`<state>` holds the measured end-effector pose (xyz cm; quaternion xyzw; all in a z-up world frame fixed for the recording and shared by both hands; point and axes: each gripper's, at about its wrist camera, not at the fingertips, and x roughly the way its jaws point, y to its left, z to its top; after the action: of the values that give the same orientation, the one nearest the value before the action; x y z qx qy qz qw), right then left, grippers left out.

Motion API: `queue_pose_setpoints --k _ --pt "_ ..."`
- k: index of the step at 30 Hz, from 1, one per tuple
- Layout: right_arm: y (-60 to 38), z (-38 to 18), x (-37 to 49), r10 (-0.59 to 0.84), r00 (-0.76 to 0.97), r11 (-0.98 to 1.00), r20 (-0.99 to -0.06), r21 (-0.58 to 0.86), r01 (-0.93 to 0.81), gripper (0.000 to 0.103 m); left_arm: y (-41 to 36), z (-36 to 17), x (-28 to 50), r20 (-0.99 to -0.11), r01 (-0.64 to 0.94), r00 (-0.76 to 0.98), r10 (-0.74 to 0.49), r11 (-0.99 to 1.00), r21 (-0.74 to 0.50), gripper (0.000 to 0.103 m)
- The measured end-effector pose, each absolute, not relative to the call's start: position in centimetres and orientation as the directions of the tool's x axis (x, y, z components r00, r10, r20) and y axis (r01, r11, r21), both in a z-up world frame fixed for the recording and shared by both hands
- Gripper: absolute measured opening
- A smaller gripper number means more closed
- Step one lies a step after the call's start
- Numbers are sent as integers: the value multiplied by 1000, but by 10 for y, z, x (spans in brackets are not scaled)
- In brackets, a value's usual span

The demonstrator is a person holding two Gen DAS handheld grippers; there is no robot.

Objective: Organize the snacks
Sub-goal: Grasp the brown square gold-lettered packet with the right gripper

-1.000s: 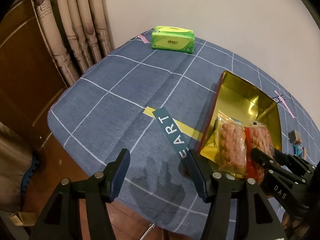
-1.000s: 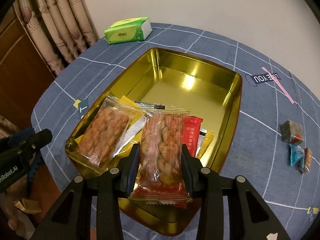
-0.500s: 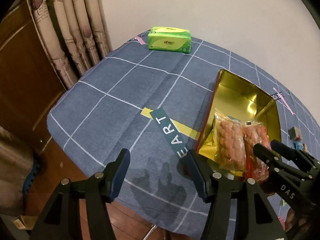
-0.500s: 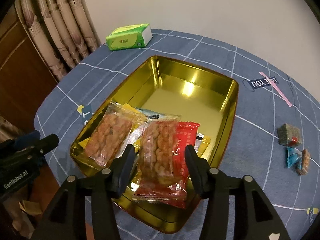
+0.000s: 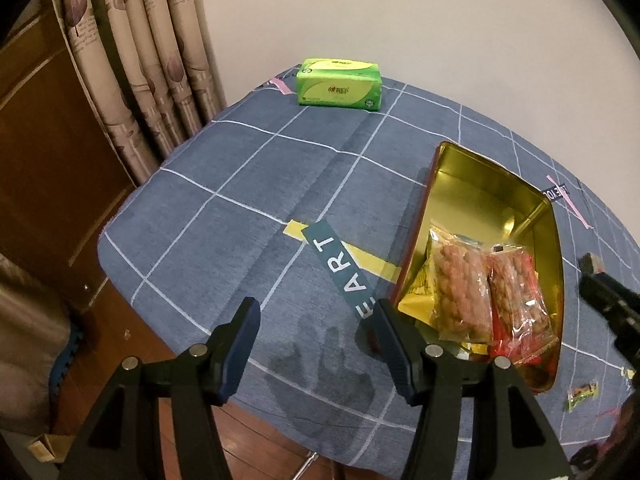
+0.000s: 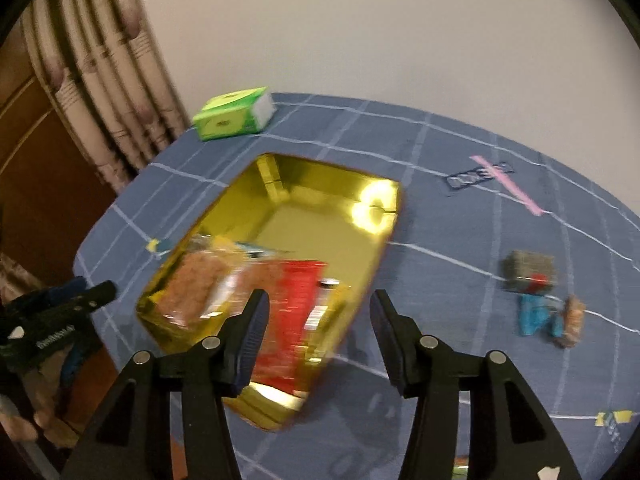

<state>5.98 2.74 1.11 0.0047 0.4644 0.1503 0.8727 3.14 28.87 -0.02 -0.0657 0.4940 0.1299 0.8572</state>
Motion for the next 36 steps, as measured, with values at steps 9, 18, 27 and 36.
queue_pose_setpoints --k 9,18,27,36 --pt "-86 3 68 104 558 994 -823 102 -35 50 284 -1 32 -863 -277 474 172 960 40 60" --pt "-179 -26 70 -23 519 985 -855 70 159 50 277 -4 34 -862 -250 472 184 966 69 60" --pt "-197 -51 78 -6 489 978 -872 96 185 50 262 2 31 -834 -194 516 194 975 107 60" --pt "-195 -65 83 2 491 982 -871 95 164 50 245 3 33 -822 -132 542 176 983 123 60"
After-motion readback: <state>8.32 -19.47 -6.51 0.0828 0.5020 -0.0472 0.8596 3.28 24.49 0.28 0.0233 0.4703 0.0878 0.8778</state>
